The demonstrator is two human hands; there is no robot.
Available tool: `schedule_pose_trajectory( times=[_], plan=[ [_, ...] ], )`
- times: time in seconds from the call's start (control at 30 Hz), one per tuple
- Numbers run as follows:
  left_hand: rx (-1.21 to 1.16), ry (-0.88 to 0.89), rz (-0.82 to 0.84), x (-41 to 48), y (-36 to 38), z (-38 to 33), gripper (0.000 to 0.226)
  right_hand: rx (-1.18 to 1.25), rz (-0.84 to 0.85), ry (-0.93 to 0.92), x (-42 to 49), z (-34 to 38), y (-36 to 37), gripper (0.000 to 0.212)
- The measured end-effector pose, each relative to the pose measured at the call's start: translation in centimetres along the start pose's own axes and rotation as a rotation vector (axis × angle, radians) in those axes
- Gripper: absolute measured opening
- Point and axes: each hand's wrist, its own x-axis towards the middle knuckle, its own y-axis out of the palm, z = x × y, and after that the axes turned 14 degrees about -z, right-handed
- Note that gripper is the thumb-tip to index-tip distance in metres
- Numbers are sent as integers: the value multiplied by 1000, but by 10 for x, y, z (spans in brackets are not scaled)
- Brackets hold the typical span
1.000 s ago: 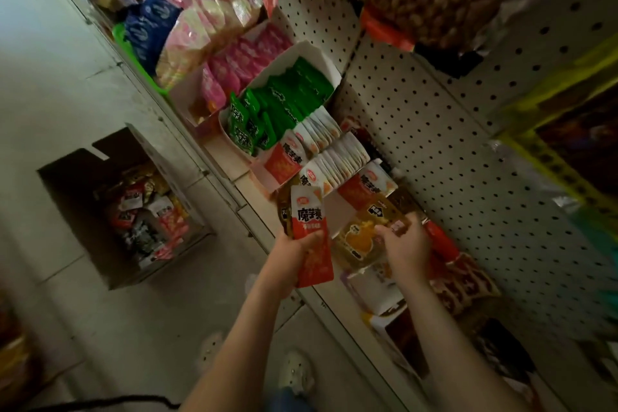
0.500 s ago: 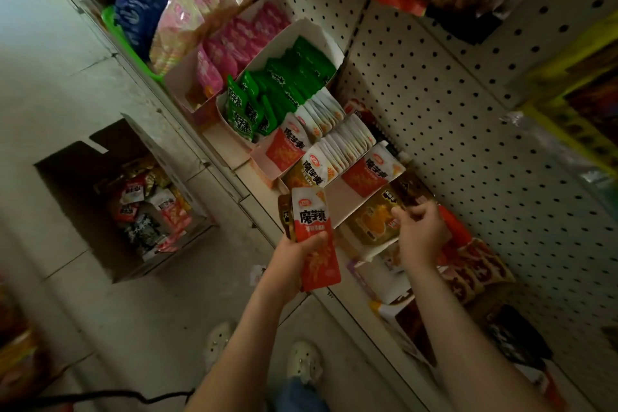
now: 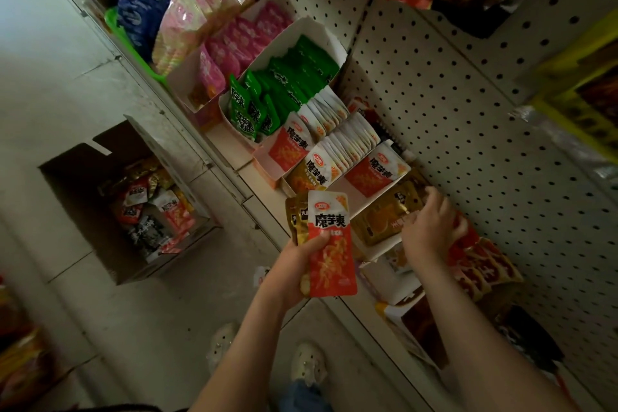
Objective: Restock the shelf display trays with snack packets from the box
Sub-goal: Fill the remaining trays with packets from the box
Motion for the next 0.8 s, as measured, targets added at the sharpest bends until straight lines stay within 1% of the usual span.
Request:
schedule_pose_trajectory(
  times=[0.03,0.07,0.1,0.13,0.17,0.2,0.23,0.27,0.3,0.37,0.43,0.5,0.57,0.6,0.67,0.8],
  plan=[
    [7,1,0,0,0,0,48,54,5,-4,1,1,-3,54],
    [17,4,4,0,1,0,48,184,45,15,2,5,-7,55],
    [33,9,10,-1,3,-1,45,379,134,54,3,10,-13,58],
    [55,13,22,-1,4,-2,41,583,285,102,2,19,-22,64],
    [76,18,41,-2,6,-4,37,724,457,125,2,29,-31,73],
    [99,22,57,-3,8,-6,34,765,624,108,0,37,-38,83],
    [118,27,75,-4,11,-9,31,741,769,64,0,44,-42,88],
    [135,33,87,-4,12,-12,30,692,863,18,-1,48,-43,86],
    [151,38,98,-5,12,-15,31,650,897,-2,0,52,-44,77],
    [169,43,115,-5,12,-22,35,597,862,46,6,55,-45,59],
    [142,46,108,-5,10,-29,29,564,774,82,16,55,-46,49],
    [100,78,65,-4,8,-37,18,603,615,178,26,53,-49,41],
    [74,122,13,-2,5,-44,19,711,399,318,36,53,-50,36],
    [65,134,-8,-2,3,-48,21,740,303,347,40,52,-49,33],
    [55,145,-30,-1,-2,-57,21,724,183,301,46,56,-45,30],
    [79,168,-36,-1,-8,-65,16,582,143,120,47,66,-33,26]
  ],
)
